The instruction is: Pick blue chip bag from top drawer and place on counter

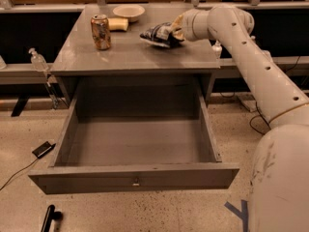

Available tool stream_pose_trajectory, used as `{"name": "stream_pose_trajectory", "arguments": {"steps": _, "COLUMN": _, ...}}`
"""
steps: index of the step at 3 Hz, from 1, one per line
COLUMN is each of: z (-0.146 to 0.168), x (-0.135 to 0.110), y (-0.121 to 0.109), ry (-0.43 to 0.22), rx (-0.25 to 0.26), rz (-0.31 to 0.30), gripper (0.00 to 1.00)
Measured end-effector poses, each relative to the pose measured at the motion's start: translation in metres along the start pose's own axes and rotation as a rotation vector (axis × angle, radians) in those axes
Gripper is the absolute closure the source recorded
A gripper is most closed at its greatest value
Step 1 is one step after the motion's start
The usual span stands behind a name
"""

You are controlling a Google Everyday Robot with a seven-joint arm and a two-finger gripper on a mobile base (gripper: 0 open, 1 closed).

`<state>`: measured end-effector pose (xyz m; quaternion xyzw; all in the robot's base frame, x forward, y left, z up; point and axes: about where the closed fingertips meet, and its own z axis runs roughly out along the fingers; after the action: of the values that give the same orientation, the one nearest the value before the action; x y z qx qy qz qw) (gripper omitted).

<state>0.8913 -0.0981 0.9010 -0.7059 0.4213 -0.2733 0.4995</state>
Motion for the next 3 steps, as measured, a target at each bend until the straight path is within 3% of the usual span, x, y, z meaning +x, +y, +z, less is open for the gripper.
{"name": "stream_pose_trajectory", "arguments": {"steps": 1, "z": -0.003, "x": -0.014, "y": 0.044, "ry": -0.043, "rx": -0.120, "rz": -0.036, "gripper": 0.15}}
{"name": "stream_pose_trajectory", "arguments": {"steps": 2, "z": -0.016, "x": -0.023, "y": 0.061, "ry": -0.078, "rx": -0.176, "rz": -0.027, "gripper": 0.00}}
{"name": "stream_pose_trajectory", "arguments": {"steps": 3, "z": -0.018, "x": -0.024, "y": 0.057, "ry": -0.078, "rx": -0.176, "rz": -0.027, "gripper": 0.00}}
